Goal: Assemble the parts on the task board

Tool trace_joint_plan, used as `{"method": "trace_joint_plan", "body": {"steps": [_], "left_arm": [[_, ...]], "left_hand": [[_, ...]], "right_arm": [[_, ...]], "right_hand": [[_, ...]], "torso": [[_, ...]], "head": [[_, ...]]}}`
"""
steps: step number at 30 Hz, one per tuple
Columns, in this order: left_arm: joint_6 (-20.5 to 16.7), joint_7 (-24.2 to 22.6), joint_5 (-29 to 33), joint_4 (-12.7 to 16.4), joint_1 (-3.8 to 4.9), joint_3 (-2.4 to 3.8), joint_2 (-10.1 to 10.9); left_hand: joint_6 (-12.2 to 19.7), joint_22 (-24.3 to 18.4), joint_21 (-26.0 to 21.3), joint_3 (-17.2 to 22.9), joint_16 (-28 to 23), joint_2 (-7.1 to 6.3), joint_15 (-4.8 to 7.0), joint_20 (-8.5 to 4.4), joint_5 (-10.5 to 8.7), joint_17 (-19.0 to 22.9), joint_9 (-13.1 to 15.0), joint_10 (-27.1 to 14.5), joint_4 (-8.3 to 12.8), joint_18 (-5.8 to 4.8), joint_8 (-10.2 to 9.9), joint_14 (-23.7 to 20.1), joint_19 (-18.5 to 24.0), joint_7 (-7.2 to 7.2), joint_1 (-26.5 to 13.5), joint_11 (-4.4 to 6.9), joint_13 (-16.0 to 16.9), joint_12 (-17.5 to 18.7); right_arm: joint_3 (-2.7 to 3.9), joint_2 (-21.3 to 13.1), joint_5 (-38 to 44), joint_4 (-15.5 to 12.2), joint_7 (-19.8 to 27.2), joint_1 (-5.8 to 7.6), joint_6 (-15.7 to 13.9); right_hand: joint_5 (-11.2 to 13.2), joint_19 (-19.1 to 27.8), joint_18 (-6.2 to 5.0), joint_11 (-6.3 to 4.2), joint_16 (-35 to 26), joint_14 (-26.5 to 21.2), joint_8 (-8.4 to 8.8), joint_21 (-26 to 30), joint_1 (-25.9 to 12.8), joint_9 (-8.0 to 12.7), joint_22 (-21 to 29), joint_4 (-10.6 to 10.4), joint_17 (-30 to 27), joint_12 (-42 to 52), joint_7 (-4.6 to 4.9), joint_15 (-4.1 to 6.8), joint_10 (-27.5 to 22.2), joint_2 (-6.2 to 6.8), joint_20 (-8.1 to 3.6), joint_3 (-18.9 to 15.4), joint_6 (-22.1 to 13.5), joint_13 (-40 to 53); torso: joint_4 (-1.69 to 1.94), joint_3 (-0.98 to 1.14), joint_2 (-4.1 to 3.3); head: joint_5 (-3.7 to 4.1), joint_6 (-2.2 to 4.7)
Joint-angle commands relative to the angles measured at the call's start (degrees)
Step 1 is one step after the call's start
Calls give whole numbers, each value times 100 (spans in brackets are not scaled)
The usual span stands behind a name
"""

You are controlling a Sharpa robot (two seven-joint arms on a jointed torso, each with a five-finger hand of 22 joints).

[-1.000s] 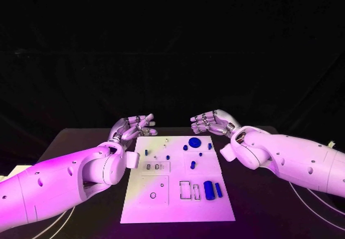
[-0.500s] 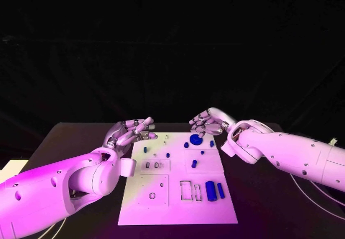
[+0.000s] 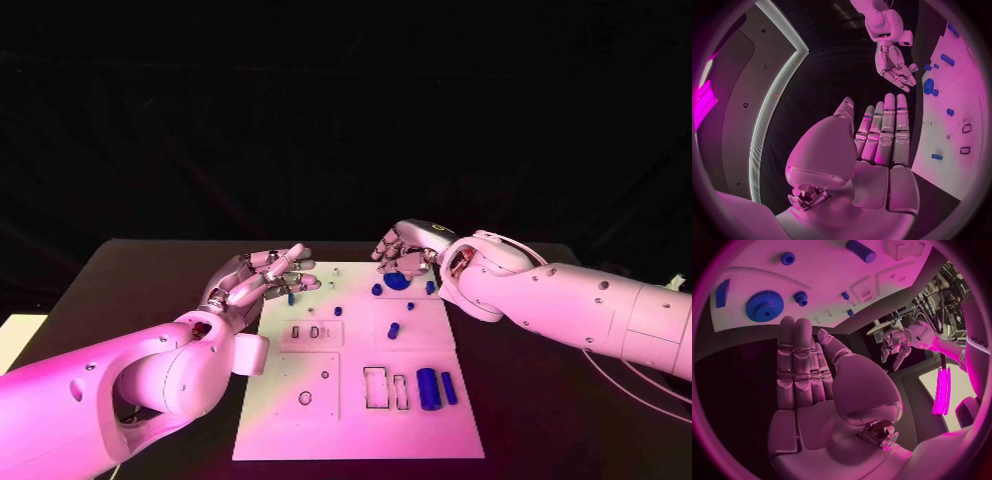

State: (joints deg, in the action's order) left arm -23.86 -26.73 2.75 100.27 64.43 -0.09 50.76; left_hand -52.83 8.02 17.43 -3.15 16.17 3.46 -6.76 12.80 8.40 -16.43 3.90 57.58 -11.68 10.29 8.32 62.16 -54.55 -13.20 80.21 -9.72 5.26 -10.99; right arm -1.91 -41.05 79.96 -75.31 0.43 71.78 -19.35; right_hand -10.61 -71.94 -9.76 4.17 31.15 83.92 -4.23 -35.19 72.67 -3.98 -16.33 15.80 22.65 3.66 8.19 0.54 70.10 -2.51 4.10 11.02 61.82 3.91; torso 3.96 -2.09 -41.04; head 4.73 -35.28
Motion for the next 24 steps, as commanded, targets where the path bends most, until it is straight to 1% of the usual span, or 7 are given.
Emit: {"method": "trace_joint_plan", "body": {"steps": [1,3,5,8,12,19,24], "left_arm": [[207,22,86,90,12,10,10],[214,35,88,129,13,12,19],[224,40,88,164,14,16,32],[225,43,94,194,14,25,48],[227,51,102,199,14,35,62],[252,65,105,192,16,47,74],[281,69,105,192,22,52,77]], "left_hand": [[-41,-8,-40,-6,-42,30,14,0,-10,4,2,42,40,4,34,-37,29,7,39,7,-10,-32],[-40,-10,-43,-6,-50,35,13,2,-8,5,1,42,40,5,33,-39,30,4,39,5,-11,-32],[-39,-12,-45,-6,-56,37,12,3,-7,6,0,41,40,5,32,-41,32,2,39,3,-12,-31],[-31,-18,-54,-8,-78,43,8,7,-5,7,-3,34,42,5,28,-46,36,-5,38,-2,-16,-27],[-23,-22,-61,-10,-95,46,4,11,-4,8,-6,28,45,6,23,-49,39,-10,39,-7,-20,-23],[-16,-25,-66,-8,-105,50,2,13,-3,8,-7,23,50,6,20,-49,42,-13,44,-9,-23,-20],[-11,-29,-72,-1,-117,65,0,16,0,8,-9,18,55,7,18,-47,43,-15,52,-11,-25,-19]], "right_arm": [[5,2,1133,-41,-494,12,331],[7,5,1290,-42,-585,17,375],[8,13,1373,-33,-639,21,425],[9,17,1434,-41,-694,23,564],[9,31,1473,-52,-749,25,856],[9,37,1459,-33,-727,25,1123],[9,55,1418,-18,-691,25,1169]], "right_hand": [[97,20,-63,-3,171,246,18,-102,-63,-9,-61,-53,136,-9,-20,24,-77,18,-2,4,51,-10],[120,20,-63,-8,441,238,37,-216,-98,-6,-131,-80,374,-7,-35,27,-92,44,-5,13,60,-9],[123,22,-61,-5,953,229,46,-356,-119,-4,-217,-109,891,-3,-36,33,-102,70,-5,35,61,-5],[121,43,-62,-4,1560,240,53,-545,-132,0,-336,-144,1512,-2,-32,22,-129,104,-1,69,44,-4],[124,44,-59,37,2672,314,57,-890,-169,6,-552,-232,2654,12,-4,-33,-343,185,28,56,-39,-11],[102,187,-63,77,3011,237,53,-1134,-111,1,-724,-285,2976,-6,-2,-50,-460,209,63,72,-56,-17],[123,223,-57,77,3138,225,48,-1260,-105,-2,-846,-333,3099,4,-2,-53,-443,176,72,92,-43,-14]], "torso": [[35,-3,-102],[37,-6,-129],[30,-4,-155],[25,-9,-187],[36,-8,-229],[60,-4,-272],[60,3,-313]], "head": [[31,16],[25,12],[26,20],[25,35],[31,47],[59,17],[60,32]]}}
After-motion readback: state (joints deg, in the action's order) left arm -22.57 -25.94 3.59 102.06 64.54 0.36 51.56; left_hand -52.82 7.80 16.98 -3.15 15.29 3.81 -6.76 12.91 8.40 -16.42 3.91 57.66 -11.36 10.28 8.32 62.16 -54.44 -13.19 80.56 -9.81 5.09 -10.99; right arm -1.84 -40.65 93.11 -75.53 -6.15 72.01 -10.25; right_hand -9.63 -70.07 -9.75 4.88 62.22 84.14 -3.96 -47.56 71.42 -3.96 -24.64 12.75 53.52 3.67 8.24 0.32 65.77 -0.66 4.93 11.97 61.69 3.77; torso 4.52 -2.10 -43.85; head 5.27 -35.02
